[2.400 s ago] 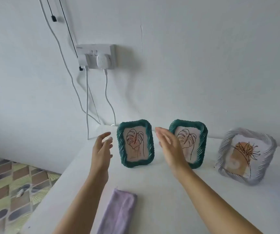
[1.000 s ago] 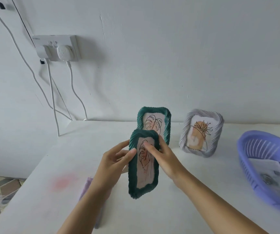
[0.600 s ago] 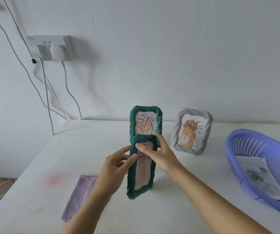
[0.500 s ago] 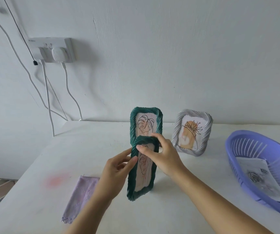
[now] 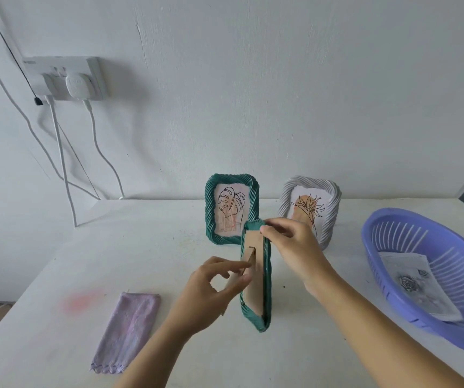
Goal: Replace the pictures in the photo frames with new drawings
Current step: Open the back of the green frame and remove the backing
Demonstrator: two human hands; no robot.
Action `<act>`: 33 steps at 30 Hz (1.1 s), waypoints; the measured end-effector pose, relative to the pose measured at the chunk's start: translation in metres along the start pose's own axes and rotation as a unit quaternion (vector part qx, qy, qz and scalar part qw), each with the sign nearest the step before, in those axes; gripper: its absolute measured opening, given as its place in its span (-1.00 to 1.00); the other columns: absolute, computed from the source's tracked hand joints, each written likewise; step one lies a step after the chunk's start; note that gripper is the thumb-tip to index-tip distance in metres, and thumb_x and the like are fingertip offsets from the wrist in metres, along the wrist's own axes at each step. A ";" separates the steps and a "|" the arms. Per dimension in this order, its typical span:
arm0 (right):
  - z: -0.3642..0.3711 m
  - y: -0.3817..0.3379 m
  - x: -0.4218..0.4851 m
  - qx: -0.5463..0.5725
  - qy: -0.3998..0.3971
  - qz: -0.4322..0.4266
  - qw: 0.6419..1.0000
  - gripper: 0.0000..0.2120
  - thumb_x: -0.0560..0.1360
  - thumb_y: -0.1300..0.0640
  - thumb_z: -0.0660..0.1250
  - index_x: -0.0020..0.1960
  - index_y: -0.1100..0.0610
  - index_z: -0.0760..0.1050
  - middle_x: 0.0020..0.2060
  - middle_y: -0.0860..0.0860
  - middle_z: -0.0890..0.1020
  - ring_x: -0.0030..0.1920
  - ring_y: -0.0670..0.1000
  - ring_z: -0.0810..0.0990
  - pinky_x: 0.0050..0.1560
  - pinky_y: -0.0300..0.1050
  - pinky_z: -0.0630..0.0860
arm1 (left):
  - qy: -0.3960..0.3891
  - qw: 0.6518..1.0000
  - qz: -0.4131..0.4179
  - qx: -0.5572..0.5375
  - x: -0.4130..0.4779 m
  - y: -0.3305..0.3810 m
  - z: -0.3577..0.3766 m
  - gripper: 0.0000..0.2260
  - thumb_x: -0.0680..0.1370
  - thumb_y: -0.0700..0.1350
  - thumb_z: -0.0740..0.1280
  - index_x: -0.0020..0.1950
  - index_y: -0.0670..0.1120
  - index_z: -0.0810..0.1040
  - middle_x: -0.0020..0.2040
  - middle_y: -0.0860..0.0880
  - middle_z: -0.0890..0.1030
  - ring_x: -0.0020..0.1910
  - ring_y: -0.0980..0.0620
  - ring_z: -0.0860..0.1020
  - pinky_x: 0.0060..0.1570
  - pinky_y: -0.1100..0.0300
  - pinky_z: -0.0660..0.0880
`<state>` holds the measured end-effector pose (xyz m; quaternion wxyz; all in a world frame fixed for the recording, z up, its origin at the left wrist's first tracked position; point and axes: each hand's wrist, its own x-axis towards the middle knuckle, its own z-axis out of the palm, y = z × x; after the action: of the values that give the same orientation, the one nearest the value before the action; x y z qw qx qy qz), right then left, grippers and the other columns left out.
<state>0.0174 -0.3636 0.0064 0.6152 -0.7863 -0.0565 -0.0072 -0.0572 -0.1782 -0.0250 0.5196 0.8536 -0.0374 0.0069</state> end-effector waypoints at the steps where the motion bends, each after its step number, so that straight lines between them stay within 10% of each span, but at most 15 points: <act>1: -0.003 0.004 0.000 0.005 0.006 -0.005 1.000 -0.87 0.52 0.06 0.42 0.04 0.02 0.69 -0.09 -0.14 0.72 -0.02 -0.16 0.65 0.01 -0.32 0.49 | -0.009 1.000 -0.005 0.006 0.001 -0.005 0.003 -0.83 0.52 0.18 0.39 0.10 0.36 0.64 0.06 0.22 0.58 0.09 0.26 0.52 -0.13 0.43 0.39; 7: -0.016 0.041 -0.001 0.017 0.047 -0.021 0.999 -0.72 0.60 0.15 0.32 0.29 0.15 0.58 0.12 -0.17 0.63 0.03 -0.33 0.55 -0.02 -0.59 0.36 | 0.040 0.999 0.000 -0.012 0.016 -0.030 0.023 -0.71 0.53 0.02 0.45 0.21 0.31 0.55 0.09 0.15 0.56 0.15 0.26 0.52 -0.02 0.31 0.37; 11: -0.019 0.061 -0.002 0.030 0.041 -0.015 0.999 -0.70 0.62 0.15 0.29 0.35 0.09 0.52 0.21 -0.15 0.58 0.17 -0.31 0.50 0.20 -0.44 0.39 | 0.080 0.997 0.011 0.018 0.031 -0.040 0.026 -0.58 0.52 -0.02 0.47 0.25 0.39 0.46 0.20 0.20 0.40 0.25 0.33 0.36 0.14 0.44 0.30; 17: -0.015 0.087 -0.001 -0.051 0.036 -0.055 0.997 -0.78 0.62 0.20 0.29 0.18 -0.06 0.53 0.09 -0.13 0.64 0.10 -0.22 0.59 0.07 -0.44 0.43 | 0.024 0.999 0.008 0.020 0.033 -0.049 0.024 -0.48 0.50 -0.07 0.50 0.30 0.37 0.39 0.20 0.23 0.46 0.04 0.21 0.55 -0.16 0.40 0.51; 29: 0.013 0.113 -0.005 -0.203 -0.042 -0.069 0.976 -0.71 0.51 0.23 0.44 0.21 0.04 0.60 0.11 -0.14 0.58 -0.13 -0.05 0.57 -0.03 -0.35 0.50 | 0.026 0.961 -0.077 0.265 0.022 -0.080 0.010 -0.38 0.35 0.51 0.31 0.35 0.33 0.35 0.10 0.24 0.50 0.11 0.11 0.43 0.13 0.01 0.24; 33: 0.017 0.127 -0.005 -0.226 -0.047 -0.083 0.969 -0.72 0.52 0.23 0.42 0.22 0.10 0.61 0.17 -0.04 0.61 0.18 -0.05 0.52 0.24 -0.12 0.49 | 0.043 0.951 -0.068 0.299 0.018 -0.084 0.011 -0.36 0.32 0.56 0.27 0.31 0.30 0.45 0.16 0.24 0.43 0.17 0.14 0.37 0.09 0.09 0.12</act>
<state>0.0240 -0.3772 -0.1207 0.4155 -0.8969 -0.1474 -0.0339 -0.0337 -0.1509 -0.1033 0.2413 0.9691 0.0472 0.0190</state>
